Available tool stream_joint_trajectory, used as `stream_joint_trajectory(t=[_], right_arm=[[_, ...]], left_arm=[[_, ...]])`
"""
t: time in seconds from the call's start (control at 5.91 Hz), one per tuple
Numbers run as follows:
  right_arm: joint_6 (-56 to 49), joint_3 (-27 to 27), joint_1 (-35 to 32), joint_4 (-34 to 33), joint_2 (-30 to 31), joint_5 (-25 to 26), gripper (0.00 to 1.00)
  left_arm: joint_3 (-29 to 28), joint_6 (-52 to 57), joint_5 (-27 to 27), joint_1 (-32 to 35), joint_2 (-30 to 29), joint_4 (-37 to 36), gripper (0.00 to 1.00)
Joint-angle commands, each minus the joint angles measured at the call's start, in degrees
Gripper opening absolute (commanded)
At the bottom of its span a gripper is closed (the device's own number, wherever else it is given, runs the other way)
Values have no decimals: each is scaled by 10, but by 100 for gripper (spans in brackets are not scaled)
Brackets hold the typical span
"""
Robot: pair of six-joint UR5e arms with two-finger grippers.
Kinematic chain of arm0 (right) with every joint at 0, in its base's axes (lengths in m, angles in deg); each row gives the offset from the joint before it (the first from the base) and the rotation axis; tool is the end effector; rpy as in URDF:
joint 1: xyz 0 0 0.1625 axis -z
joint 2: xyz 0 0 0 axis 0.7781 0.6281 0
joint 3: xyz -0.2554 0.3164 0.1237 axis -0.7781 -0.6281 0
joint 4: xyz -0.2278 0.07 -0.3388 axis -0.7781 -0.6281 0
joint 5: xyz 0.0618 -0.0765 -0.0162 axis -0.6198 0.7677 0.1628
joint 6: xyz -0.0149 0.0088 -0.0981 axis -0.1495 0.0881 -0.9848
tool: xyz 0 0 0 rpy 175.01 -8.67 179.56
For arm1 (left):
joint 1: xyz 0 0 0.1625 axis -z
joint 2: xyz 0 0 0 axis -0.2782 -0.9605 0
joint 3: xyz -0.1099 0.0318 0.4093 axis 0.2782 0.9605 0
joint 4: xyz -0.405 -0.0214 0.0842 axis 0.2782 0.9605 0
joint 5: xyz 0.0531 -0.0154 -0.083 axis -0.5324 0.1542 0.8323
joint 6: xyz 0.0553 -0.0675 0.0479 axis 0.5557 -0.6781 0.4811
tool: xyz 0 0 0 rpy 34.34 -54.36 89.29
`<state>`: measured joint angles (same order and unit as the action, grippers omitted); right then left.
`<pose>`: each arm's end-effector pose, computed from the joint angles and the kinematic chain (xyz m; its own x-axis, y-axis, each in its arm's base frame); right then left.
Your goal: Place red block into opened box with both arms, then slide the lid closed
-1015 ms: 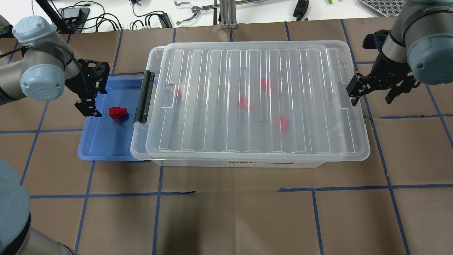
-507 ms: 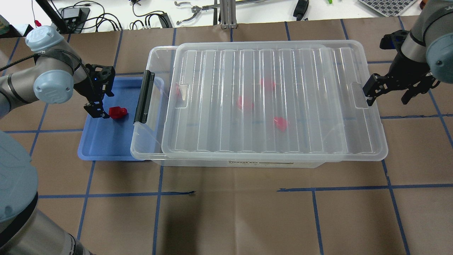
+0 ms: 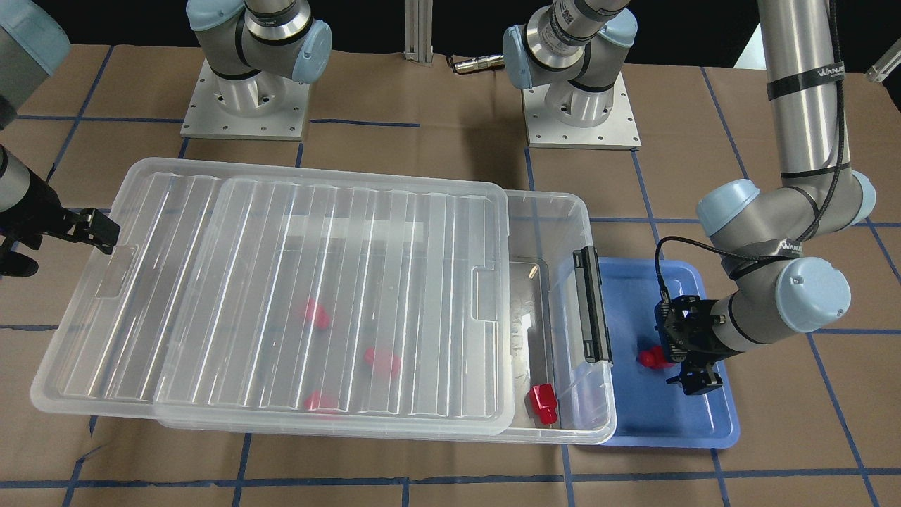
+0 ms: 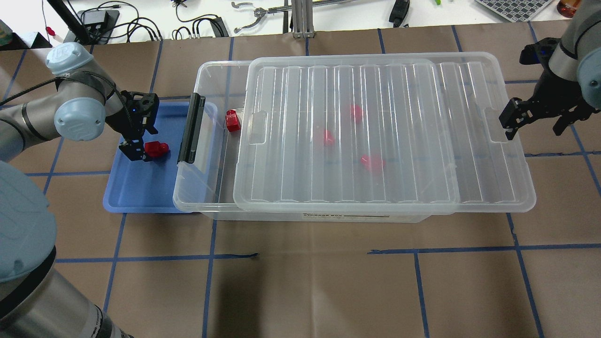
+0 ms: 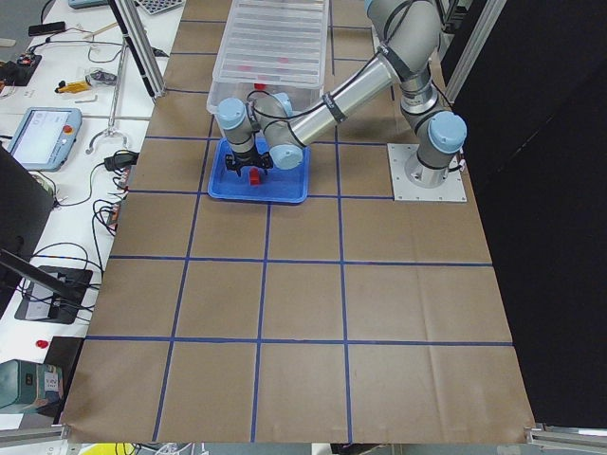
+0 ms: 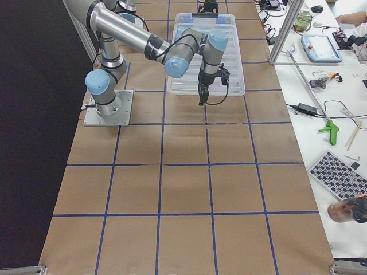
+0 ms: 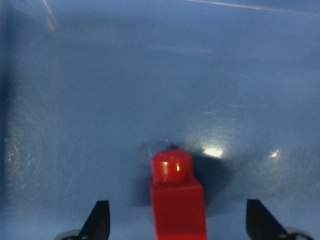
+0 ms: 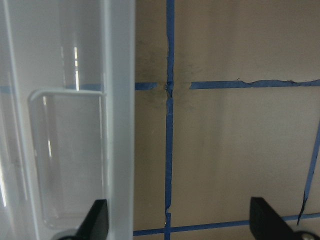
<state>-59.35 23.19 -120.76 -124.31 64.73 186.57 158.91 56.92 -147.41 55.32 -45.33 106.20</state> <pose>-0.0739 -0.5329 0.3544 -0.9906 0.0007 0.1368 0.0195 0.9905 0.1363 0.0637 -0.6248 0.1871 -0.0324 0.9945 0.0993 0.9959 0.0404 -0.0804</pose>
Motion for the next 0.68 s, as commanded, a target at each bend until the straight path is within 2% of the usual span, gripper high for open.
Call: stream_joint_trajectory(t=[0.0, 0.17, 0.34, 0.51], right_arm=[[-1, -1, 21, -3, -1, 16, 100], [-4, 1, 39, -2, -1, 14, 100], [-14, 1, 40, -3, -1, 15, 100], [-15, 1, 41, -3, -1, 16, 100]], left_arm=[[1, 2, 1, -1, -5, -6, 82], [2, 0, -1, 2, -7, -24, 40], [2, -3, 0, 2, -6, -24, 13], [-4, -3, -1, 2, 0, -24, 5]])
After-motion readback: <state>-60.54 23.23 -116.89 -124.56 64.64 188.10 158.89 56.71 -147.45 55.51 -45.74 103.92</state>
